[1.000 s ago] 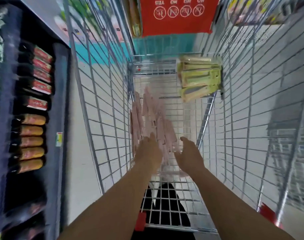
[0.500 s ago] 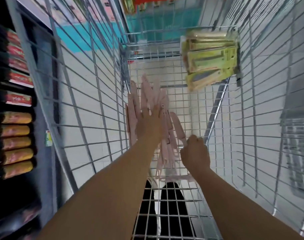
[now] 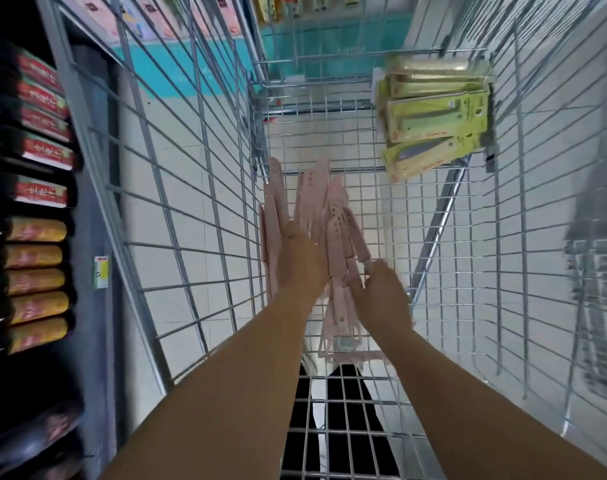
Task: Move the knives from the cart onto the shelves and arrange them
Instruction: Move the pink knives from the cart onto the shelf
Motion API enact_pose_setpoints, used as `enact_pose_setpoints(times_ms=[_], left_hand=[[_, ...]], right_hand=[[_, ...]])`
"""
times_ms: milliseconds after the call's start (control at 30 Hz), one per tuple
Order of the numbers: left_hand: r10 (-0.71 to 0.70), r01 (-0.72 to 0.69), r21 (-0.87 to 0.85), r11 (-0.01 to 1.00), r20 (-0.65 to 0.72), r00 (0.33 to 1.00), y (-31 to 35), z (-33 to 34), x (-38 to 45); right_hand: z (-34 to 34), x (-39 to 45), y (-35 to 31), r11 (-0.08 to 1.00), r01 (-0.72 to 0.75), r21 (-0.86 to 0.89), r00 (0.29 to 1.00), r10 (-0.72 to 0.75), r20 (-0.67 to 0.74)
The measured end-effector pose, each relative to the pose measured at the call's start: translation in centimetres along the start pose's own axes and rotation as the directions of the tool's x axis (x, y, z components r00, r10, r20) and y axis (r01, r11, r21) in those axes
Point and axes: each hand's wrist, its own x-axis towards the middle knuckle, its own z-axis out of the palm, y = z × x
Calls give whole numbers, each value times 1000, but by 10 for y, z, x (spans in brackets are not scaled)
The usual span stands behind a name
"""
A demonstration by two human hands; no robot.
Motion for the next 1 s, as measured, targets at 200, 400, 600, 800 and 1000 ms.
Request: enact_pose_setpoints(times_ms=[200,400,600,800,1000], left_hand=[[-158,157,-75,985,-7,987,-8,24,-48],[-238,231,107,967,55,970,-13,43,-74],[-212,205,170,964,24,977,0,53,-83],[-224,223,167,960,-16,974,-2,54,-79],[-204,216,218,952,-79,976,-8,43,-73]], right_hand=[[-8,3,-2,1000,-12,-13,1000,12,18],[-24,4,22,997,-2,-71,999,5,45],[-18,3,29,998,60,-35,997,-59,42],[-26,4,33,999,24,-44,1000,-23,20],[-25,2,29,993,34,-114,999,-32,21]])
